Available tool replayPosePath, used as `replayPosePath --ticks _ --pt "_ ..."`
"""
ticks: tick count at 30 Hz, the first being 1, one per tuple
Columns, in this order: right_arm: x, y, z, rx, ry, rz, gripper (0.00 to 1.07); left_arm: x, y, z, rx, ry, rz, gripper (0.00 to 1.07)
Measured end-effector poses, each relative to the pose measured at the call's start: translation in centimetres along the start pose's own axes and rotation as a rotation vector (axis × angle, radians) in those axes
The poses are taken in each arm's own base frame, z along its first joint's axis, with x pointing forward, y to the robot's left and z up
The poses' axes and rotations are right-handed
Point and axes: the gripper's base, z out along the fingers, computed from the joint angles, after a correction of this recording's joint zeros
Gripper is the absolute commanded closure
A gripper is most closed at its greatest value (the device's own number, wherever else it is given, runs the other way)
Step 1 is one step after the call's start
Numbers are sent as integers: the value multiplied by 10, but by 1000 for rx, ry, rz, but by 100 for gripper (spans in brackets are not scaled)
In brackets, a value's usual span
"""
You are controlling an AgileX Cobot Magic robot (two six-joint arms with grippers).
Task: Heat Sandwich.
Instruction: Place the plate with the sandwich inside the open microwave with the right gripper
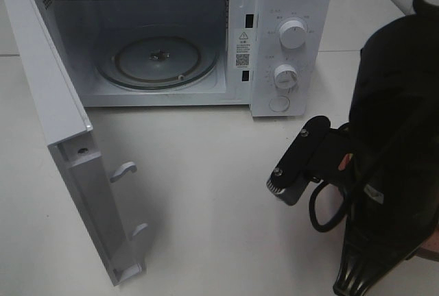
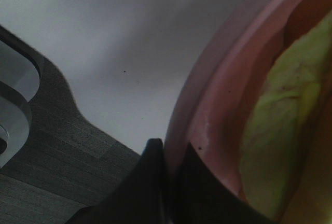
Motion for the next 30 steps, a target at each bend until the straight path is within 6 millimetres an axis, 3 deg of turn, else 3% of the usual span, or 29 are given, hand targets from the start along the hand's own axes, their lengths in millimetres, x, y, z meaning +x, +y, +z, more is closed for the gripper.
replayPosePath --ticks 11,30 --pt "1 29 -11 16 -68 -147 107 0 0 0 0 0 0 4" --pt "-10 33 -13 52 -201 -510 106 0 0 0 0 0 0 4"
